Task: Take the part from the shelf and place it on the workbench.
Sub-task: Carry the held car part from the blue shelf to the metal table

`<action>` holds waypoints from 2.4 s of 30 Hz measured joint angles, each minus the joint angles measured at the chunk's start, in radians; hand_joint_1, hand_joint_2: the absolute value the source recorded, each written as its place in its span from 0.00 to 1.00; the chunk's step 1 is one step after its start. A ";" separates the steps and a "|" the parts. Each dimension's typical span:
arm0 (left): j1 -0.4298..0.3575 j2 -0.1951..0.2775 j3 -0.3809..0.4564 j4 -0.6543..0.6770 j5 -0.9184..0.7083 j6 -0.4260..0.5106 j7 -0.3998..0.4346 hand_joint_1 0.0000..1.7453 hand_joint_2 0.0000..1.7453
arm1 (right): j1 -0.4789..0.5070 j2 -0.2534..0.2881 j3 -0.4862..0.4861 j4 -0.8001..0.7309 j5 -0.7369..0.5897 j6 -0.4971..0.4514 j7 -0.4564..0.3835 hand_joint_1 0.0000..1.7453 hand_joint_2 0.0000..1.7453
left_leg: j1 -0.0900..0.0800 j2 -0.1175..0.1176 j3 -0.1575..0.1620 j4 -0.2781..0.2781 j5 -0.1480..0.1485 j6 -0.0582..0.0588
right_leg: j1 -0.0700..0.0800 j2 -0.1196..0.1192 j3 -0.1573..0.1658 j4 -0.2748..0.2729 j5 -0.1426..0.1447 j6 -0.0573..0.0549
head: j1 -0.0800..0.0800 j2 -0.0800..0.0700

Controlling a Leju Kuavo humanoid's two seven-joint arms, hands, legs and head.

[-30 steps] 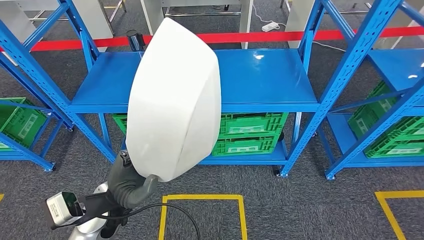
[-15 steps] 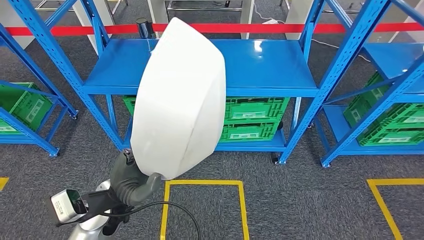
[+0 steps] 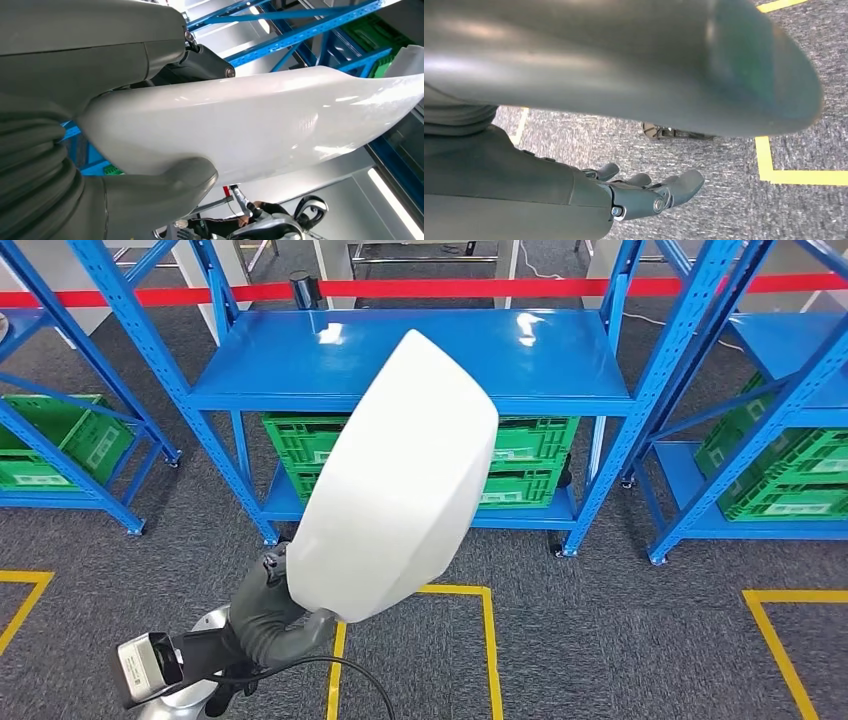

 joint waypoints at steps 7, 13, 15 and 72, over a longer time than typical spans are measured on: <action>-0.047 -0.001 -0.032 0.003 -0.010 -0.005 0.023 1.00 1.00 | -0.004 -0.003 0.000 0.000 0.009 0.000 -0.016 0.00 0.00 | -0.004 -0.019 0.036 -0.103 0.019 0.052 | 0.000 -0.004 -0.022 0.058 -0.033 0.038 | 0.004 0.000; -0.058 -0.003 -0.048 0.012 -0.010 -0.005 0.028 1.00 1.00 | 0.003 -0.006 0.000 0.001 0.014 0.001 -0.016 0.00 0.00 | -0.007 -0.082 0.008 -0.087 0.034 0.061 | 0.000 0.055 -0.094 0.237 -0.097 0.038 | 0.011 0.000; -0.062 -0.004 -0.053 0.013 -0.009 -0.007 0.028 1.00 1.00 | 0.002 -0.007 0.000 0.001 0.014 0.001 -0.015 0.00 0.00 | -0.009 -0.105 0.003 -0.077 0.033 0.057 | 0.000 0.091 -0.022 0.097 -0.037 0.031 | 0.012 0.000; -0.155 -0.033 -0.088 0.121 0.002 0.044 -0.004 1.00 1.00 | 0.020 -0.105 0.003 0.002 0.032 0.021 0.001 0.00 0.00 | -0.003 -0.076 -0.022 -0.082 0.055 0.059 | -0.007 0.052 -0.106 0.291 -0.158 0.054 | 0.014 0.000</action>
